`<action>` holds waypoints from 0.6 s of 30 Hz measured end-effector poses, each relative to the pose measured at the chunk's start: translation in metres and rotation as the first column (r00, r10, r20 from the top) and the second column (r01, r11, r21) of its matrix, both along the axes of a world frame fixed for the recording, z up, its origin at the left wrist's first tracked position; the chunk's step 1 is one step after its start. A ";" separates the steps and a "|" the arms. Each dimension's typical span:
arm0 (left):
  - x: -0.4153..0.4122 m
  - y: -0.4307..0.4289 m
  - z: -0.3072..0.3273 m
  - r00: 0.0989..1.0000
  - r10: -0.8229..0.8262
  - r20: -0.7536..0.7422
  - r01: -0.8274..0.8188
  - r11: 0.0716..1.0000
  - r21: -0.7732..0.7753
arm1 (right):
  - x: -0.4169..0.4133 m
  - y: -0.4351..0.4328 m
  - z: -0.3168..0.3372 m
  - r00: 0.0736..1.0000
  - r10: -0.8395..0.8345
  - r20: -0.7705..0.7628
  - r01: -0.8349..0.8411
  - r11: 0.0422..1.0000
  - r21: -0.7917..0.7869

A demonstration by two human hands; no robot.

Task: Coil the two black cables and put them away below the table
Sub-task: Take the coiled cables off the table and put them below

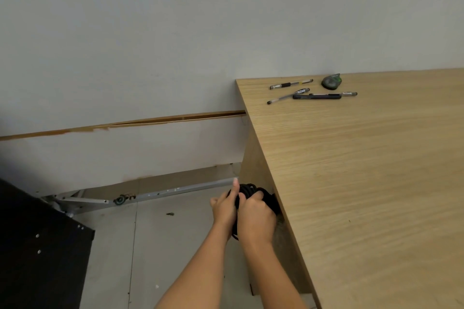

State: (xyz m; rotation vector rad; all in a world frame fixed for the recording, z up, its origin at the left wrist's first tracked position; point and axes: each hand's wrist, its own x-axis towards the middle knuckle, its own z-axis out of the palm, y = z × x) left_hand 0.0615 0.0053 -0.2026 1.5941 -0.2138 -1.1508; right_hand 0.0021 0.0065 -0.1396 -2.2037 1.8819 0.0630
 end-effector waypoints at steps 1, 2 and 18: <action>-0.001 -0.002 -0.001 1.000 -0.014 0.009 0.014 1.000 0.003 | -0.002 0.000 0.001 1.000 -0.012 0.001 0.012 1.000 0.001; -0.002 -0.004 -0.001 1.000 -0.021 0.022 0.021 1.000 0.002 | -0.003 -0.001 0.002 1.000 -0.019 0.000 0.019 1.000 -0.001; -0.006 -0.018 -0.002 0.992 -0.006 0.126 0.001 0.999 0.040 | -0.005 -0.001 0.021 0.975 0.117 -0.192 -0.101 0.991 0.091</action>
